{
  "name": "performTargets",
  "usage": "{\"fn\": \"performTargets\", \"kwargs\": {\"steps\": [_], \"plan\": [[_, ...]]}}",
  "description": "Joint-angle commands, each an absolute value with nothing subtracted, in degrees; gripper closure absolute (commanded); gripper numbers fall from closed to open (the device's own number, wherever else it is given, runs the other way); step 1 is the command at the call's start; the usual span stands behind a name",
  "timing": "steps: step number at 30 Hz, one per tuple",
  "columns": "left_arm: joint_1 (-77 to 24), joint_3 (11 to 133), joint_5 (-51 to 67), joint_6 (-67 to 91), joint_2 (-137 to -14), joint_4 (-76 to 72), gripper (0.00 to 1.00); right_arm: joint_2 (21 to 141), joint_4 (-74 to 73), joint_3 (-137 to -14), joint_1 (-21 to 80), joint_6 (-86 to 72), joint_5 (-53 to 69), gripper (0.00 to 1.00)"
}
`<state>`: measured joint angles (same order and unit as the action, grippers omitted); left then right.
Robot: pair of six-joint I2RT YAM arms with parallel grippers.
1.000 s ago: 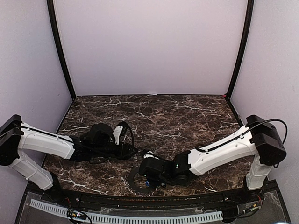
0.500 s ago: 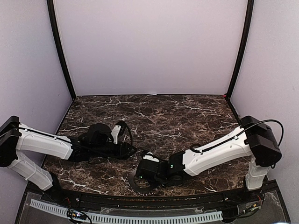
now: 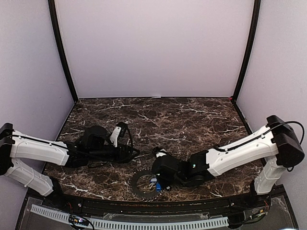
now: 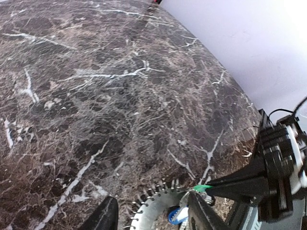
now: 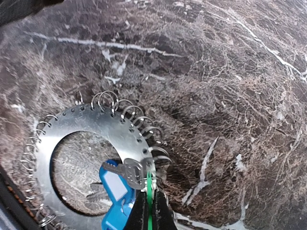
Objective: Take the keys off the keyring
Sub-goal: Pick up the key storage ring from the center of the board.
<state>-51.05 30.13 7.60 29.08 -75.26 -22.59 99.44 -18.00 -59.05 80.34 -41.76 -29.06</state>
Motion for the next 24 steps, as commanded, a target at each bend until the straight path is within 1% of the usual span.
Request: {"fn": "performTargets", "kwargs": {"steps": [1,5,9,15,21,24], "plan": [[-50.8,28.0,16.3,25.2,-71.2,-30.0,0.48,92.4,-0.4,-51.2,76.6,-39.8,-20.8,1.00],[-50.8,29.2,25.4,23.3,-72.2,-30.1,0.48,86.7,10.2,-45.0,74.3,-38.0,-13.9,1.00],[-50.8,28.8,30.8,24.2,-74.4,-34.0,0.48,84.0,16.2,-42.1,72.9,-35.9,-9.3,1.00],[-50.9,30.8,33.1,23.7,-77.6,-34.9,0.49,81.8,21.5,-39.5,71.6,-34.3,-5.6,1.00],[-51.6,32.2,36.2,23.3,-81.2,-35.7,0.51,80.0,23.2,-38.9,70.9,-33.3,-5.9,1.00],[-51.8,31.9,34.2,22.7,-81.1,-35.1,0.52,79.1,25.1,-38.4,70.9,-30.6,-4.5,1.00]]}}
